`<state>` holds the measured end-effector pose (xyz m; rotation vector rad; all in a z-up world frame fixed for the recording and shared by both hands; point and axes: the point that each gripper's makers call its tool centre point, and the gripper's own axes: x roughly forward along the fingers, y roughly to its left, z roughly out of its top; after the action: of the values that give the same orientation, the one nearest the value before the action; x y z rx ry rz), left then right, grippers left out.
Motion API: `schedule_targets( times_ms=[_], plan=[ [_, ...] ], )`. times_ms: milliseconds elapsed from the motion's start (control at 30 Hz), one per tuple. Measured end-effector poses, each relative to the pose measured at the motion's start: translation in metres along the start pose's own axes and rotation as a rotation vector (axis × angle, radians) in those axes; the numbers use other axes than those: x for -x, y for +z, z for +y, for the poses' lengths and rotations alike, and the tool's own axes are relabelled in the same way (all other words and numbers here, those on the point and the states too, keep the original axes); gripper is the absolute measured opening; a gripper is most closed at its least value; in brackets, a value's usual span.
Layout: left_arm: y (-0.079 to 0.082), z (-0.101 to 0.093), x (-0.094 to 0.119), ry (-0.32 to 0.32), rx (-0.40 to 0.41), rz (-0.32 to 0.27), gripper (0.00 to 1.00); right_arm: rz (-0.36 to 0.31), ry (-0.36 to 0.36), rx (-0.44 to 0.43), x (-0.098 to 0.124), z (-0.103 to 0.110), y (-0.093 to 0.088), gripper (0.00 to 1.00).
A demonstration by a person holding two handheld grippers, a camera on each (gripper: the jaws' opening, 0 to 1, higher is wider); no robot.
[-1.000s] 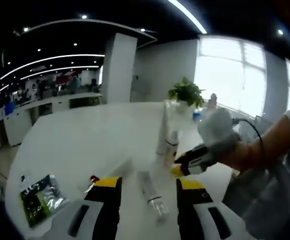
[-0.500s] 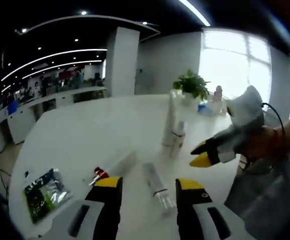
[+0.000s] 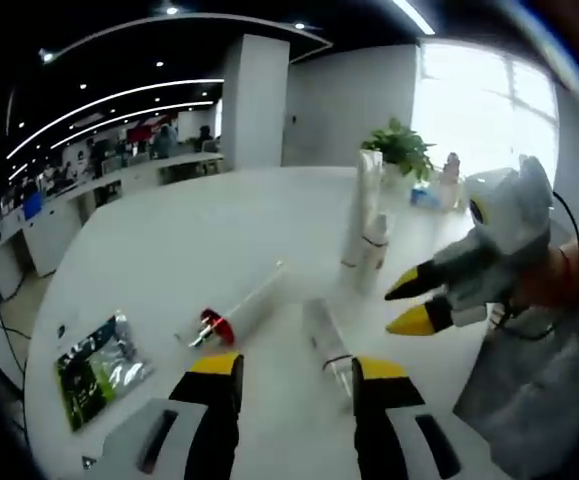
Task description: Arrange the skincare products in the storage area until every visible bottle or jar stands upright without overlapping.
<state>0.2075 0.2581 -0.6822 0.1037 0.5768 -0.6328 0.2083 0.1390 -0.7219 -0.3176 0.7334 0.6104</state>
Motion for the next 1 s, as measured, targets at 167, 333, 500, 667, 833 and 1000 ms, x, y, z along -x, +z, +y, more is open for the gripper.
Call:
schedule_targets(
  times_ms=[167, 333, 500, 667, 833, 1000],
  plan=[
    [-0.002, 0.0, -0.001, -0.001, -0.009, 0.012, 0.45, 0.033, 0.002, 0.011, -0.003, -0.002, -0.007, 0.26],
    [-0.003, 0.0, -0.001, -0.001, -0.015, 0.019, 0.45, 0.053, -0.003, 0.027, -0.004, -0.002, -0.01, 0.26],
    [-0.005, -0.001, -0.001, -0.003, -0.021, 0.025, 0.45, 0.066, -0.004, 0.038, -0.004, -0.002, -0.013, 0.27],
    [-0.006, -0.002, -0.001, -0.006, -0.024, 0.031, 0.45, 0.09, -0.002, 0.013, -0.005, -0.004, -0.019, 0.27],
    [-0.007, -0.002, -0.001, -0.008, -0.026, 0.036, 0.45, 0.093, -0.004, 0.01, -0.005, -0.004, -0.02, 0.27],
    [-0.007, -0.002, -0.001, -0.004, -0.028, 0.038, 0.45, 0.093, -0.004, 0.016, -0.004, -0.004, -0.019, 0.27]
  ],
)
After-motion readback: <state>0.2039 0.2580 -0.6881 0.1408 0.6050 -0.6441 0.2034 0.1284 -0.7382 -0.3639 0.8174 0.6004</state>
